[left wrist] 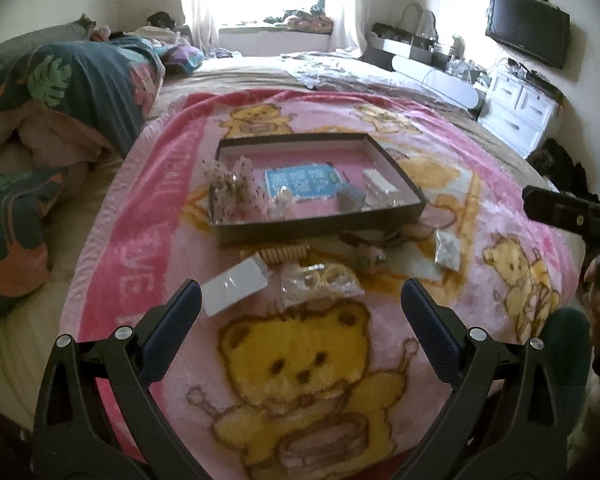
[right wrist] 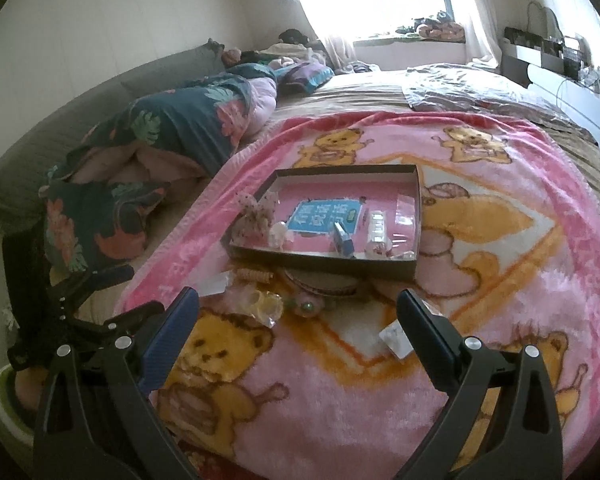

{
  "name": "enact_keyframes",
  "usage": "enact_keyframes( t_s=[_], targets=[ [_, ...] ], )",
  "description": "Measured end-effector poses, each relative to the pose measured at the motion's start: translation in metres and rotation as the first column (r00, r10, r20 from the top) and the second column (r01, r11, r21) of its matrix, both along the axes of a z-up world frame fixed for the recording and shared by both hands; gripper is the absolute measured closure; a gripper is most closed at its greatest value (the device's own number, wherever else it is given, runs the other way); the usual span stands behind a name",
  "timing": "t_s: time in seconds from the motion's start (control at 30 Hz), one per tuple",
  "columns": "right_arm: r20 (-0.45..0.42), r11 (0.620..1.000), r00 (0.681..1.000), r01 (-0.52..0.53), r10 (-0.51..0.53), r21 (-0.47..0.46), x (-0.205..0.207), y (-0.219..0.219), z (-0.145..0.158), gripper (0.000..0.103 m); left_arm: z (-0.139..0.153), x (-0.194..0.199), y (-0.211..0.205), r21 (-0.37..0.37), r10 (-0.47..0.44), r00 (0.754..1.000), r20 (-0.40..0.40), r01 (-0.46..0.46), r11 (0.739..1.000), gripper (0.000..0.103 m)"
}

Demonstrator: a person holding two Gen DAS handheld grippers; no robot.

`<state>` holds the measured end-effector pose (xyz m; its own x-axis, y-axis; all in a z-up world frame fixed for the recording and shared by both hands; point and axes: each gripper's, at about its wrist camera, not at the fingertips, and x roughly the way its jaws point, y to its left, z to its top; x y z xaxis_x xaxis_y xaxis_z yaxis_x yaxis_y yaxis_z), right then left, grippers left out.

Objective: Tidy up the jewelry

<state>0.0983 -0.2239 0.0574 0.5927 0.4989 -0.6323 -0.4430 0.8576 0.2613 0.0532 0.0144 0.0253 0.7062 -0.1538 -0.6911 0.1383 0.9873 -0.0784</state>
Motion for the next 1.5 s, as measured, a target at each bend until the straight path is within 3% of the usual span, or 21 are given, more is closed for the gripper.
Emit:
enact_keyframes(
  t_s=[0.43,0.57,0.73,1.07,1.2,1.5],
  targets=[
    [-0.096,0.999,0.995,0.002,-0.005,-0.032,-0.001,-0.006,-0.040,0.005,-0.038,-0.006,-0.009,-0.010,-0.040,0.994,-0.097,0.040,0.999,0.010],
    [-0.104,0.999,0.995,0.003,-0.007,-0.040,0.000,-0.004,-0.046,0.005,-0.055,-0.001,-0.008,-0.069,-0.046,0.986,-0.159,0.035,0.997,0.010],
    [-0.098,0.998,0.995,-0.005,-0.001,-0.061,0.006,0.002,-0.051,0.005,-0.066,0.003,-0.012,-0.073,-0.049,0.983,-0.178,0.036,0.997,0.010],
    [-0.073,0.974,0.990,-0.133,0.122,-0.182,0.043,0.051,-0.065,0.007,-0.087,0.032,-0.018,-0.087,-0.052,0.977,-0.205,0.034,0.996,0.010],
    [-0.108,0.957,0.980,-0.188,0.167,-0.221,0.064,0.071,-0.075,0.023,-0.098,0.048,-0.019,-0.123,-0.054,0.969,-0.239,0.025,0.992,0.010],
    [-0.193,0.926,0.955,-0.273,0.227,-0.262,0.105,0.104,-0.103,0.056,-0.102,0.070,-0.021,-0.121,-0.025,0.969,-0.246,-0.005,0.993,0.010]
  ],
)
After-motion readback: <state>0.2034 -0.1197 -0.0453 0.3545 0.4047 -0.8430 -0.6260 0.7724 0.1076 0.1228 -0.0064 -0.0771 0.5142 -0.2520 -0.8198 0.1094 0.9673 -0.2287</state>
